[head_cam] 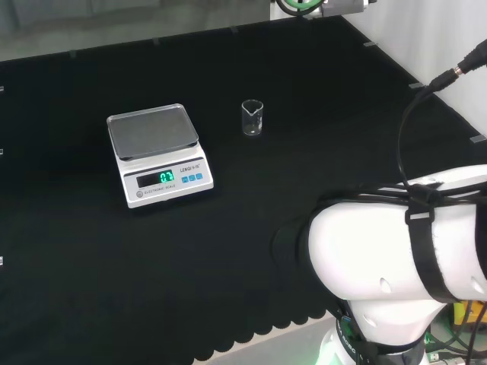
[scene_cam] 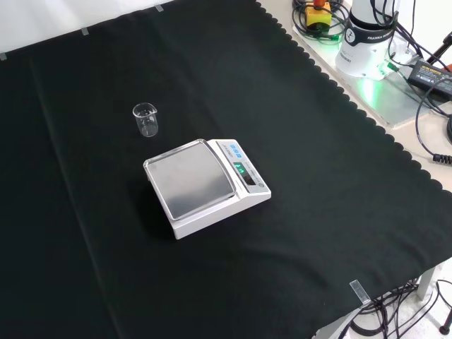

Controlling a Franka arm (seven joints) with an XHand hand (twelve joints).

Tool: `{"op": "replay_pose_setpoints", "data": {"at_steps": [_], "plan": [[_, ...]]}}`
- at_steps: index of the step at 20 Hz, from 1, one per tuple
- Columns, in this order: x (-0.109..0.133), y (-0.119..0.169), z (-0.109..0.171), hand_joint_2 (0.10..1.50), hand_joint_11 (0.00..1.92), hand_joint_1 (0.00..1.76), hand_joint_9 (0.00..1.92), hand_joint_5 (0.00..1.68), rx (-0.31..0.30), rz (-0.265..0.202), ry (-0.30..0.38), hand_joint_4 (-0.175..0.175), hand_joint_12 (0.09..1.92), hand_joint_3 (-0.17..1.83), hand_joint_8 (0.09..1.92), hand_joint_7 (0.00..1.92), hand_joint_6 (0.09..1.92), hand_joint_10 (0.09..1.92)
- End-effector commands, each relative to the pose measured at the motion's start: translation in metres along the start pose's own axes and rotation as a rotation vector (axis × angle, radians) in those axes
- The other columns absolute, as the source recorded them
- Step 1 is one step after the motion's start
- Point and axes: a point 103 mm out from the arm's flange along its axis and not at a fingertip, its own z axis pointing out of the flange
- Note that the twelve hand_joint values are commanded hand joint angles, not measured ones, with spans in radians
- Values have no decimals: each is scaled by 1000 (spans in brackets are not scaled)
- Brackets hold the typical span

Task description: Pick up the beaker.

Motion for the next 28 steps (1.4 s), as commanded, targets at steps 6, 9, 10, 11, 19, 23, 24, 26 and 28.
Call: {"op": "replay_pose_setpoints", "data": {"at_steps": [6,9,10,11,19,23,24,26,28], "plan": [[-3,2,1,975,1,368,78,0,-8,19,7,-12,1232,-54,87,1,87,87],[0,3,3,975,0,367,76,0,-8,-8,-24,-13,1230,-53,87,0,87,87],[11,5,5,975,0,367,76,0,-8,-6,-33,-13,1229,-53,87,1,87,87],[27,8,8,975,0,367,76,0,-5,5,-28,-13,1229,-53,87,1,87,87],[27,45,43,975,0,365,78,0,14,-11,222,-16,1228,-51,87,6,87,87],[-24,64,59,976,0,365,91,0,29,0,291,-20,1231,-50,87,23,87,87],[-30,69,62,975,0,365,94,0,33,3,301,-21,1240,-48,87,26,87,87],[-38,79,70,974,0,366,104,0,40,8,317,-24,1250,-46,101,35,87,87],[-43,89,78,972,0,367,100,0,43,11,330,-27,1258,-41,160,25,87,87]]}}
